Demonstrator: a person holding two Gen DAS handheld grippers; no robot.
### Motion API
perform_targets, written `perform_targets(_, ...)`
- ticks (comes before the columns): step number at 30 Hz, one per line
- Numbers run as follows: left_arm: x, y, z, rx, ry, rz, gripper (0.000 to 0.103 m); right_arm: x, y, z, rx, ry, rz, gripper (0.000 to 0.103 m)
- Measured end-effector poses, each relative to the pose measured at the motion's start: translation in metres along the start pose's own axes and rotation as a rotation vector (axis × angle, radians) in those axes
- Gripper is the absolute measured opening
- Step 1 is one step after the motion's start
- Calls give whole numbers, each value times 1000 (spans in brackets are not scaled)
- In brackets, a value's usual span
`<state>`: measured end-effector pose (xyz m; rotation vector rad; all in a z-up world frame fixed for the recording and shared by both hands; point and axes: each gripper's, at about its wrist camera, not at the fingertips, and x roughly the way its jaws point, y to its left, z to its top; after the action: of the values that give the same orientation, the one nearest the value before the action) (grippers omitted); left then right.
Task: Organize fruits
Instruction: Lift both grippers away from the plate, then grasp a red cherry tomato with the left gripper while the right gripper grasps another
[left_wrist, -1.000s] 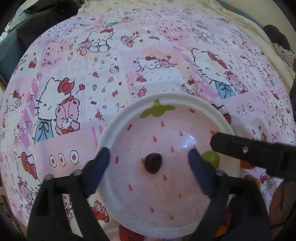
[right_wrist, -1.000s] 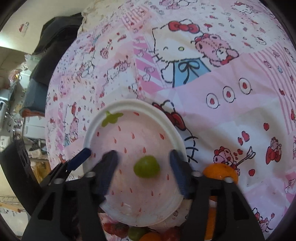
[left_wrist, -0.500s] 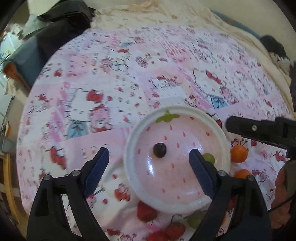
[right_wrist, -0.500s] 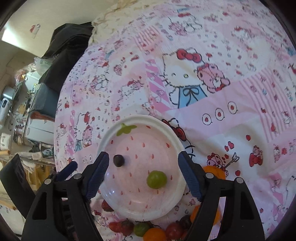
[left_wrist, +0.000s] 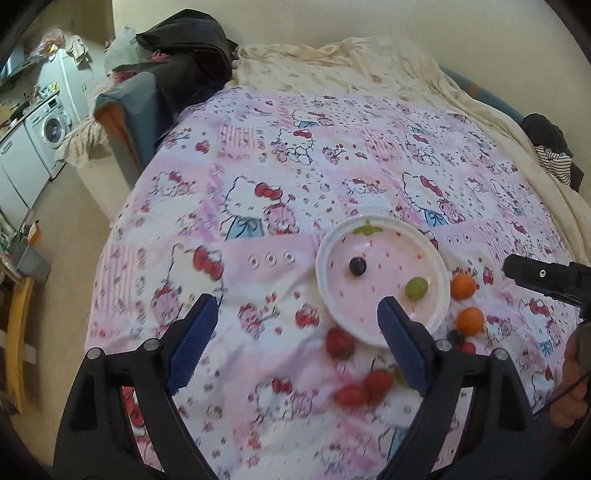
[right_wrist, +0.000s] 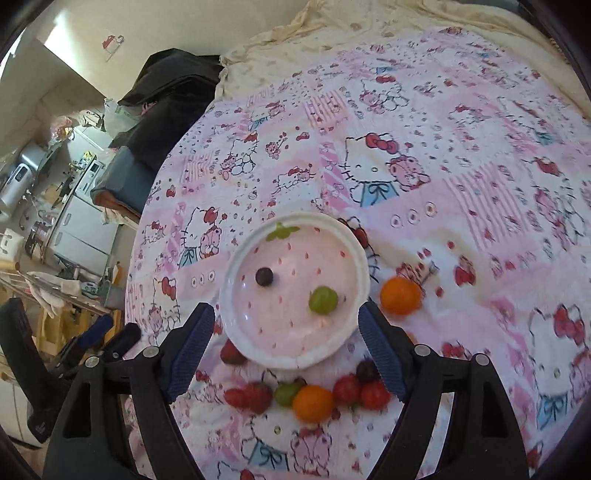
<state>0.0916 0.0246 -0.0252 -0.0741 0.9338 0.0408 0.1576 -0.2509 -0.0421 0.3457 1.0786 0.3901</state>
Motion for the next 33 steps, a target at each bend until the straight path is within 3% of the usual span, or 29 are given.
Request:
perform_targets(4,1,9,-22,-30,39,-102,86,-11,-8,-21,38,7,-4,83)
perform_targets(10,35,8,-49,-55,177,-127,82,-11,-36,-52,145,62,-31,83)
perform_targets(12,52,3,-58,-35,247,-112,66,-7,-44,-55,167,77,-41,83)
perform_targets(14,64,-2,-67,-25,294,-114,57,-5,-48,-56,168,80,-62,82)
perform_targets(19,87,-16,-74,-31,359,-175,56,2,-52,-51,179,85,-71,83)
perform_targets(22,95,-14,-72,-133,400,-218,56,3,-54,-48,184,73,-98,83)
perform_targets(30,106,-19,-83,-179,433,-214,54,8,-61,-47,226,91,-83,83)
perform_targets(31,106,-18,-83,-198,436,-225,52,8,-61,-47,225,89,-84,83)
perform_targets(33,109,-15,-83,-232,456,-269,35,9,-60,-47,223,90,-87,83)
